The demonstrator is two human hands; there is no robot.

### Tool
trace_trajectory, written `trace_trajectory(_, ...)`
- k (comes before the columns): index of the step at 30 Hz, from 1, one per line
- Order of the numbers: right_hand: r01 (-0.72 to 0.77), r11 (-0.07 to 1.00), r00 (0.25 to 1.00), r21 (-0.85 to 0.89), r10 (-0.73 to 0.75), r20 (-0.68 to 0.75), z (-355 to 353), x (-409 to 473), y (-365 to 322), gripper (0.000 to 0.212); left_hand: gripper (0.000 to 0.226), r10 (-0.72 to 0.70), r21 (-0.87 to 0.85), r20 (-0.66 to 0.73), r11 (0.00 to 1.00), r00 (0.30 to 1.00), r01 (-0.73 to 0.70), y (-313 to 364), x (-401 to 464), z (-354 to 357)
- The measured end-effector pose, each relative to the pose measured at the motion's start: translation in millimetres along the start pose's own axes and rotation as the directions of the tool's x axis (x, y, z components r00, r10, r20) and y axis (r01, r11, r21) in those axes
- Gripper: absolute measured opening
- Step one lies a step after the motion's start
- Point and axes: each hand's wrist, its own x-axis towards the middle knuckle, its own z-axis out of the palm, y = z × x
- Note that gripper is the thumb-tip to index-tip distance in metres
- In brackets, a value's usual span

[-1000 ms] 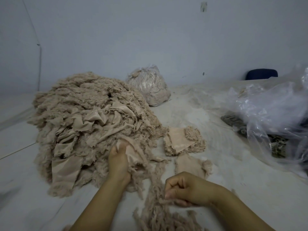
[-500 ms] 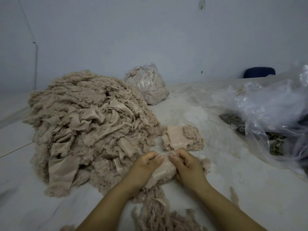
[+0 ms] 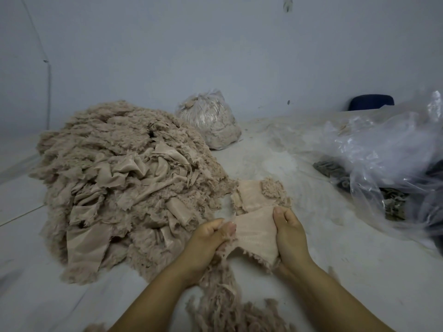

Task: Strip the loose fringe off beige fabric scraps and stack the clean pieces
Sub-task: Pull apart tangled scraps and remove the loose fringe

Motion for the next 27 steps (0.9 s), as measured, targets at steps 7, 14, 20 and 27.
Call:
trace_trajectory(7,0.099,0.993,0.993,-0.067,-0.103,-0.054,3,-2,-4,0.025,0.027,0.019,-0.01,-0.194,1.0,0.981,-0.022,1,8,0)
trace_trajectory(14,0.147,0.983,0.98,-0.11,-0.16,-0.122,-5,1,-9,0.031,0.02,-0.024,-0.069,-0.332,0.998,0.943,0.001,4,10,-10)
trace_trajectory(20,0.113,0.991,0.983,-0.068,-0.122,-0.137,-12,9,-10,0.028,0.014,-0.032,-0.161,-0.422,0.986,0.906,-0.04,14,11,-26)
trace_trajectory(27,0.04,0.999,0.998,0.009,-0.04,-0.038,-16,8,-18,0.028,0.017,0.115,0.211,-0.487,0.977,0.866,-0.011,15,11,-41)
